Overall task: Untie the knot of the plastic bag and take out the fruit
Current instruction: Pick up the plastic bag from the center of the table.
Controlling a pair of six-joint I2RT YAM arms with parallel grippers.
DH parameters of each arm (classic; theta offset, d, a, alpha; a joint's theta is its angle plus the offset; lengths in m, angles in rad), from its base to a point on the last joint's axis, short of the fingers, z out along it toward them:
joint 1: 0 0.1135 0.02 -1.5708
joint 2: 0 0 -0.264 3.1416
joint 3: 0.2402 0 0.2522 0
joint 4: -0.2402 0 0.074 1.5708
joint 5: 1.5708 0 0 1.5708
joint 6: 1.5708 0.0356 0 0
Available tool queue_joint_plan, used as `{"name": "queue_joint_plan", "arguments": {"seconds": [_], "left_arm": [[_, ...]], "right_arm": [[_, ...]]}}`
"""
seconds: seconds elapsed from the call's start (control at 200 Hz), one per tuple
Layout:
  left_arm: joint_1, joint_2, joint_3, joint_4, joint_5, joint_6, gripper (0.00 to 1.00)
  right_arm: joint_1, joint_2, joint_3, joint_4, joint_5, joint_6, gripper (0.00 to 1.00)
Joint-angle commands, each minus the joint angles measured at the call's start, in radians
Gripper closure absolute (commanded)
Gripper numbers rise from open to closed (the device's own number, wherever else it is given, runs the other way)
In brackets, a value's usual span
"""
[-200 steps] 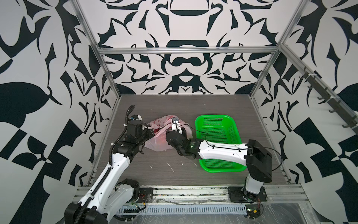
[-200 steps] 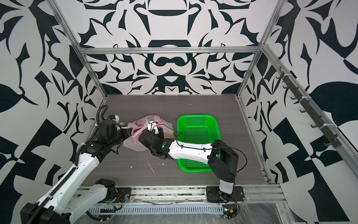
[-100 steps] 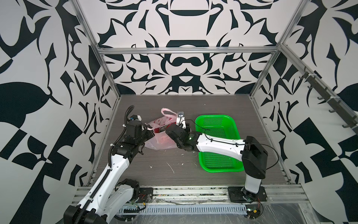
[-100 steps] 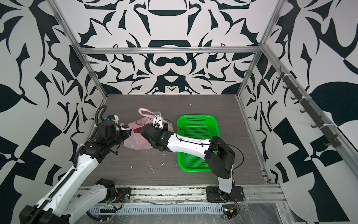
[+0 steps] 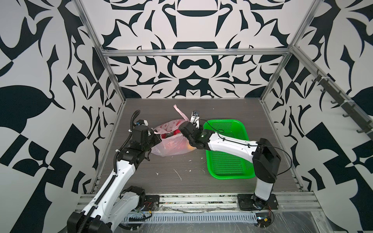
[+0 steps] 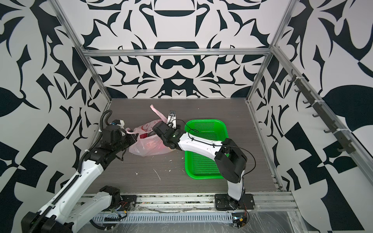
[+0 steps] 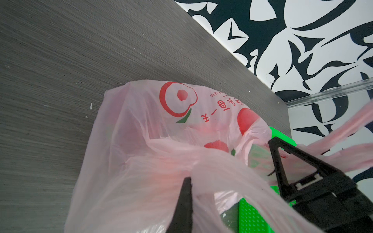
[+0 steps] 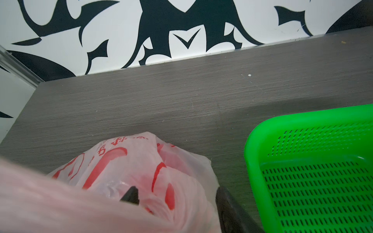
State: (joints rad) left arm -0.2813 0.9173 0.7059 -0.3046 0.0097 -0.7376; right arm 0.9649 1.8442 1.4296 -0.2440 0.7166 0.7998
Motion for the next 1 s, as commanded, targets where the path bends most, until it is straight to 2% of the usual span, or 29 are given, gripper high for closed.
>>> {"name": "queue_joint_plan", "arguments": {"seconds": [0.0, 0.16, 0.285, 0.39, 0.495, 0.665, 0.805, 0.995], "left_arm": [[0.002, -0.020, -0.025, 0.010, 0.010, -0.014, 1.00], [0.002, -0.043, -0.034, 0.009, -0.003, -0.019, 1.00], [0.002, -0.048, -0.037, 0.011, -0.014, -0.019, 1.00], [0.004, -0.027, -0.037, 0.037, -0.029, -0.017, 1.00], [0.013, 0.036, -0.012, 0.087, -0.025, -0.011, 1.00], [0.072, 0.190, 0.082, 0.163, 0.058, -0.002, 1.00], [0.133, 0.321, 0.174, 0.220, 0.145, 0.005, 1.00], [0.175, 0.470, 0.300, 0.260, 0.200, 0.020, 1.00]], "right_arm": [[-0.013, -0.046, 0.035, -0.045, -0.025, 0.039, 0.37], [-0.017, -0.047, 0.020, -0.057, -0.033, 0.056, 0.48], [-0.018, -0.065, -0.004, -0.055, -0.052, 0.061, 0.69], [-0.018, -0.087, -0.022, -0.024, -0.098, 0.036, 0.82], [-0.029, -0.085, -0.007, -0.001, -0.177, -0.013, 0.87], [-0.072, -0.048, 0.068, 0.027, -0.305, -0.099, 0.92], [-0.115, 0.011, 0.173, 0.028, -0.391, -0.163, 0.96], [-0.168, 0.120, 0.335, 0.024, -0.500, -0.225, 1.00]]}}
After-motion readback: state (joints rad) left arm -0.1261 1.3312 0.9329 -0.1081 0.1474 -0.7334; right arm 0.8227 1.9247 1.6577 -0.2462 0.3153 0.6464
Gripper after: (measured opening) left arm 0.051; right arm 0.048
